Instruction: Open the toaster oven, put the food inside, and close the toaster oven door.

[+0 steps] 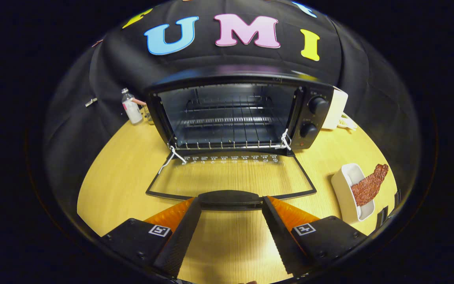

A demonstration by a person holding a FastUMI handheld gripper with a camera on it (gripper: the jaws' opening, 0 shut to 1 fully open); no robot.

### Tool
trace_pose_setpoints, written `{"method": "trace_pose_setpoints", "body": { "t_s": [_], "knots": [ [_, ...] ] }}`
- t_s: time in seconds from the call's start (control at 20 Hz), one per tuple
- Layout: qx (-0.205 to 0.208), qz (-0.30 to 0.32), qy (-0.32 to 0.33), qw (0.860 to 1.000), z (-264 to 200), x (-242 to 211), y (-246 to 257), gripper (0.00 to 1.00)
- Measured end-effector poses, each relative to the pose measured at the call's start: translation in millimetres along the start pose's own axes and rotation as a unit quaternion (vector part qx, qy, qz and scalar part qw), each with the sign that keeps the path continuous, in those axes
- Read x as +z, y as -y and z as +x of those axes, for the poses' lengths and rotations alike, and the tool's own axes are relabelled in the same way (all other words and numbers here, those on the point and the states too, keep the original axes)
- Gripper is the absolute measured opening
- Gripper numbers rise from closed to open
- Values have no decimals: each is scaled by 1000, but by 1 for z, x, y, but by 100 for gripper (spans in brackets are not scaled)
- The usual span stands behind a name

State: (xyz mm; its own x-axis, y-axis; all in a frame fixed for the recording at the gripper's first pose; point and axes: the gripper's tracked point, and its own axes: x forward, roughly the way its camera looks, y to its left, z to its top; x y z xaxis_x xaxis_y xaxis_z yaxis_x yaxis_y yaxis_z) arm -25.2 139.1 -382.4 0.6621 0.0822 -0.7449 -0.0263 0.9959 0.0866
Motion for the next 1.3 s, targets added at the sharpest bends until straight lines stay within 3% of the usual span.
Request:
{"method": "trace_pose_setpoints", "body": {
  "t_s": [0.35,0.75,0.95,1.3],
  "knots": [
    [12,9,-13,1000,-14,-16,11,97],
    [95,-33,42,994,-85,41,23,99],
    [116,-57,44,991,-113,71,63,99],
    [105,-62,33,992,-128,108,176,99]
  ]
}}
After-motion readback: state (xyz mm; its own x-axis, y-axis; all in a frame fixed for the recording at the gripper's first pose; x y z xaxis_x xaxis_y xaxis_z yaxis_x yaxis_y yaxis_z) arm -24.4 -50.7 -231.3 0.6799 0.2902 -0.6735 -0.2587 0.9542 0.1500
